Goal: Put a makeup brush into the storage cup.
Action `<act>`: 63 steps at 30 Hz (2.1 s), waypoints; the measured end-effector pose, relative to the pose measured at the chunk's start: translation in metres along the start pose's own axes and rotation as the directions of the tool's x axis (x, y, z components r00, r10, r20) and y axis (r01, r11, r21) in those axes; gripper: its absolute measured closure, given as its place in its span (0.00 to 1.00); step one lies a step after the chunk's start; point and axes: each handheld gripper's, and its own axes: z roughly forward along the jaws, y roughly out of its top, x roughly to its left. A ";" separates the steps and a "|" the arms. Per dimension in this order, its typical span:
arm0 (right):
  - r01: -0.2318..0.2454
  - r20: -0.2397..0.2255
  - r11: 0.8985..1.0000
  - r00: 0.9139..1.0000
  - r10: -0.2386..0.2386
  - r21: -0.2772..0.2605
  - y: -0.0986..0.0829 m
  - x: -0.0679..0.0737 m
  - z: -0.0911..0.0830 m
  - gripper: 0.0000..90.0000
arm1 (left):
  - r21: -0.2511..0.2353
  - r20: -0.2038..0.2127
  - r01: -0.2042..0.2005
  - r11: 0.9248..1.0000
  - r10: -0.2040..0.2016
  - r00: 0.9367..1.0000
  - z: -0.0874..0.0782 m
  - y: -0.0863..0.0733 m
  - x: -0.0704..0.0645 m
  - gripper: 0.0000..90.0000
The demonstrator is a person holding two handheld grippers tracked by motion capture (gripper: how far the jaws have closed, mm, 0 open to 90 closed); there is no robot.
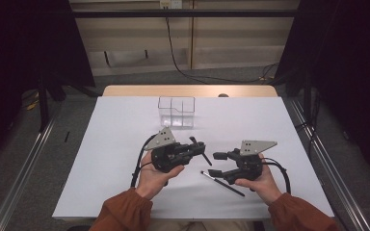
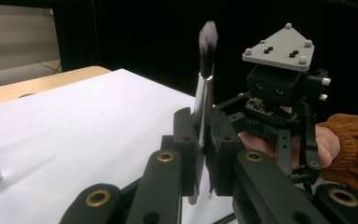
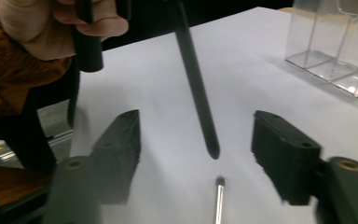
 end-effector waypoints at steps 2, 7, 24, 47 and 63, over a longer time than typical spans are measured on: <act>-0.005 0.026 1.000 1.000 0.005 0.004 0.000 -0.001 0.000 0.27 | 0.003 -0.011 -0.002 1.000 0.002 1.000 0.000 0.000 0.000 0.93; -0.012 0.034 1.000 0.999 0.012 -0.026 0.003 -0.001 -0.003 0.12 | 0.009 -0.019 -0.001 1.000 0.001 1.000 -0.003 0.000 0.003 0.93; -0.005 0.083 0.999 0.997 0.009 -0.045 0.002 -0.003 -0.011 0.06 | 0.020 -0.062 0.006 1.000 -0.005 0.998 -0.020 0.002 0.012 0.93; -0.001 0.238 0.997 0.971 0.020 -0.076 -0.006 -0.004 -0.044 0.03 | 0.015 -0.139 0.023 1.000 -0.021 0.990 -0.054 0.006 0.027 0.93; -0.048 0.317 0.985 0.943 0.099 -0.165 -0.021 -0.004 -0.071 0.02 | 0.032 -0.184 0.048 0.998 -0.041 0.982 -0.073 0.007 0.038 0.93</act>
